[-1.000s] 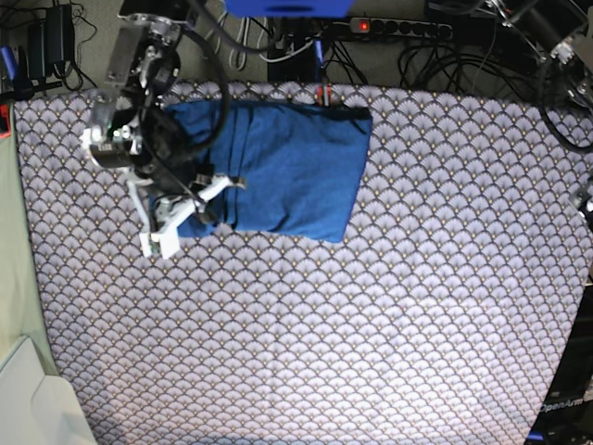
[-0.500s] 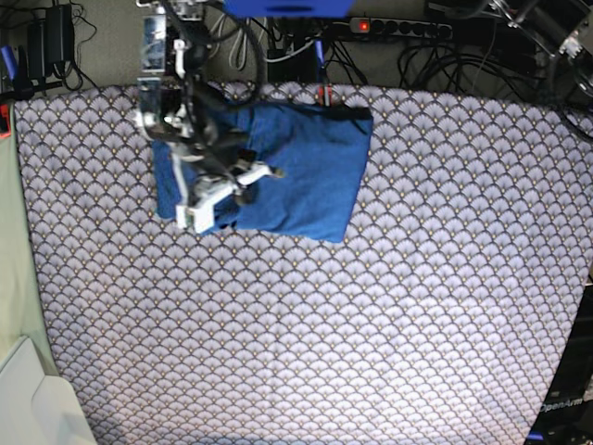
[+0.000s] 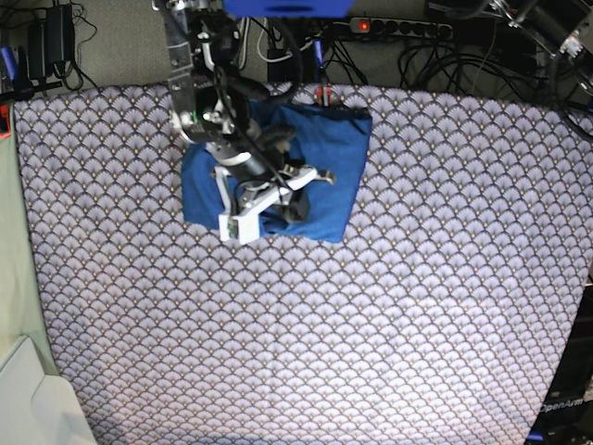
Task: Fold the T-shirt properly
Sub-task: 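Fold the held end with the right gripper over onto the shirt bundle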
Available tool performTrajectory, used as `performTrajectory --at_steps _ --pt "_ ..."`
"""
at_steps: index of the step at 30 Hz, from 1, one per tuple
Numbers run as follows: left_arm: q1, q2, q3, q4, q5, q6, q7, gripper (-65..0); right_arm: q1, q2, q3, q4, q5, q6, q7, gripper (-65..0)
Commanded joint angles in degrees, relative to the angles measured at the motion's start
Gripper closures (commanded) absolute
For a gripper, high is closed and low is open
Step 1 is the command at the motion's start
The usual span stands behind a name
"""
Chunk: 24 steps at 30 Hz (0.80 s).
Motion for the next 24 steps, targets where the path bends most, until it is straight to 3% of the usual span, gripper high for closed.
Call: performTrajectory --at_steps 1,15,19,24 --pt "-0.5 -1.4 -0.3 1.0 -0.1 0.1 0.2 -65.0 0.9 -0.4 -0.8 0.1 0.8 0.2 1.3 0.0" --pt "-0.5 -2.1 -0.3 1.0 -0.2 0.1 1.9 -65.0 4.2 -0.4 -9.0 -10.1 0.8 -0.1 10.1 0.0" --pt "0.3 -2.1 -0.3 1.0 -0.1 0.1 1.9 -65.0 5.8 -0.4 -12.4 -11.4 0.8 -4.6 12.6 0.0" --pt "0.5 -2.2 -0.3 1.0 -0.1 0.1 1.9 -65.0 6.9 -0.4 -12.6 -11.8 0.8 -5.0 12.8 0.0"
